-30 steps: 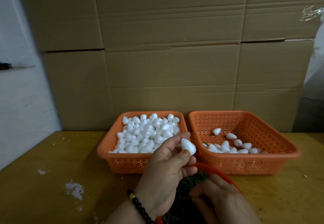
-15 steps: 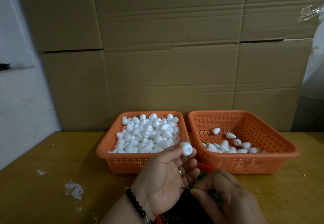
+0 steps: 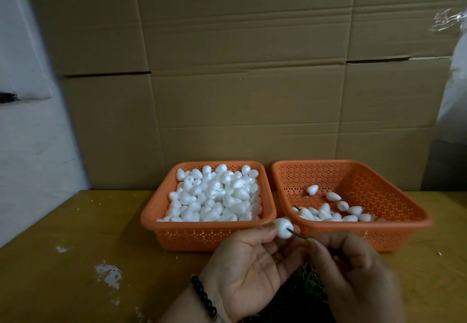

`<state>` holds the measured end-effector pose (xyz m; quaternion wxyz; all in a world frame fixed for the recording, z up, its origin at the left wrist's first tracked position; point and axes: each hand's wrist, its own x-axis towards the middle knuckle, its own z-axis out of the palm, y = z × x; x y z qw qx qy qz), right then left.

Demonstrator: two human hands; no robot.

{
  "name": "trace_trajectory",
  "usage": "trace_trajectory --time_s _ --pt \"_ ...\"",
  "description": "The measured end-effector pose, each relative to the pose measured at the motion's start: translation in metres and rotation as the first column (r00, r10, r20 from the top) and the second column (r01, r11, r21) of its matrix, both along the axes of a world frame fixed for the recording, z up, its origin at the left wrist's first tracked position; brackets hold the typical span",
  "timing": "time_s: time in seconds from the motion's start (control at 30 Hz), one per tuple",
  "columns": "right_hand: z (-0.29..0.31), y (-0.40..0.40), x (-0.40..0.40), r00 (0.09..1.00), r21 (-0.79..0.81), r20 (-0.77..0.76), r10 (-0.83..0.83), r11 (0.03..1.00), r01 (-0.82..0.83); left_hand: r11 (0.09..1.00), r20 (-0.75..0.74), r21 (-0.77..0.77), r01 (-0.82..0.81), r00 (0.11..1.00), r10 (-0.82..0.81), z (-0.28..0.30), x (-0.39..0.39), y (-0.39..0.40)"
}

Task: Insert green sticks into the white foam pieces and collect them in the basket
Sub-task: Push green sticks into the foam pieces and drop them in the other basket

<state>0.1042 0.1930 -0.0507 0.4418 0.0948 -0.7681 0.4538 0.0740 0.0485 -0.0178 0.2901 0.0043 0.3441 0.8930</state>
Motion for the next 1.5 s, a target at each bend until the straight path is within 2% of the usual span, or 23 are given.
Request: trace_trajectory --time_s 0.33,0.5,0.8,1.5 --pt "-0.004 0.002 -0.002 0.998 0.057 0.066 0.008 0.998 -0.011 0.999 -0.08 -0.005 -0.033 0.996 0.033 -0.003 0.0 0.0" --pt "-0.007 0.003 -0.002 0.997 0.037 0.068 0.022 0.999 -0.025 0.999 -0.123 -0.016 -0.033 0.992 0.031 -0.004 0.0 0.0" --pt "-0.001 0.0 0.0 0.997 -0.029 0.058 0.059 0.998 -0.058 0.999 -0.151 -0.035 -0.037 0.988 0.032 -0.005 0.0 0.001" --pt "-0.01 0.005 -0.002 0.99 -0.015 0.137 0.036 0.999 -0.035 0.995 -0.168 -0.072 -0.075 0.984 0.062 -0.004 0.006 0.008"
